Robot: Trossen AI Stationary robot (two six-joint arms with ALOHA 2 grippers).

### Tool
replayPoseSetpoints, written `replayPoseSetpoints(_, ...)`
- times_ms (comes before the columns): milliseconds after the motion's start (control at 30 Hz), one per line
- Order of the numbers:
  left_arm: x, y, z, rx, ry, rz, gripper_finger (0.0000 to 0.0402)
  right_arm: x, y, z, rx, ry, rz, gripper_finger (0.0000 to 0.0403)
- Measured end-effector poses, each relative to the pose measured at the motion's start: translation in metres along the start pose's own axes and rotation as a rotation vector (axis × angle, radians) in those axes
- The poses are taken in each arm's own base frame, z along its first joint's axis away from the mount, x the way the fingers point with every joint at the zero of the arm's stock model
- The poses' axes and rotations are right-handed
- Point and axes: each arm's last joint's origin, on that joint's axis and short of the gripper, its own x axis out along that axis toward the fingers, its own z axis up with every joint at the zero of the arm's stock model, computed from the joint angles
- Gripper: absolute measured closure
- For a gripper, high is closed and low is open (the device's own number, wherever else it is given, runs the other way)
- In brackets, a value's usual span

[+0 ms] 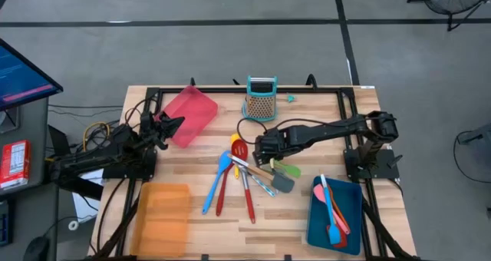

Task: Pick & Place Kitchen Items
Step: Put the yellow table knife into the orange bin

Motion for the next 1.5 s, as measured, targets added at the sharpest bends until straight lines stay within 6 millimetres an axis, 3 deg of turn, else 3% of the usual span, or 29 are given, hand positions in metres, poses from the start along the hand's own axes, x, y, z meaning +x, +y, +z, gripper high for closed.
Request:
replayPoseSetpoints(333, 0.000, 0.000, 0.000, -0.001, -0.001, 0.000, 0.0399, -0.014, 0.000, -0.007, -0.008, 0.022, 0.032, 0.0143)
replayPoseSetpoints(533, 0.000, 0.000, 0.000, -0.012, -0.005, -0.002, 0.0399, 0.005, 0.004, -0.014, -0.022, 0.043, -0.018, 0.0143)
replayPoseSetpoints(833, 0.000, -0.001, 0.001, -0.015, -0.010, -0.005, 0.0399, 0.032, 0.001, -0.006, -0.018, 0.060, -0.088, 0.0143)
replayPoseSetpoints(1500, 0.000, -0.002, 0.003, -0.018, -0.028, -0.015, 0.0399, 0.034, 0.000, 0.001, -0.044, 0.052, -0.069, 0.0143)
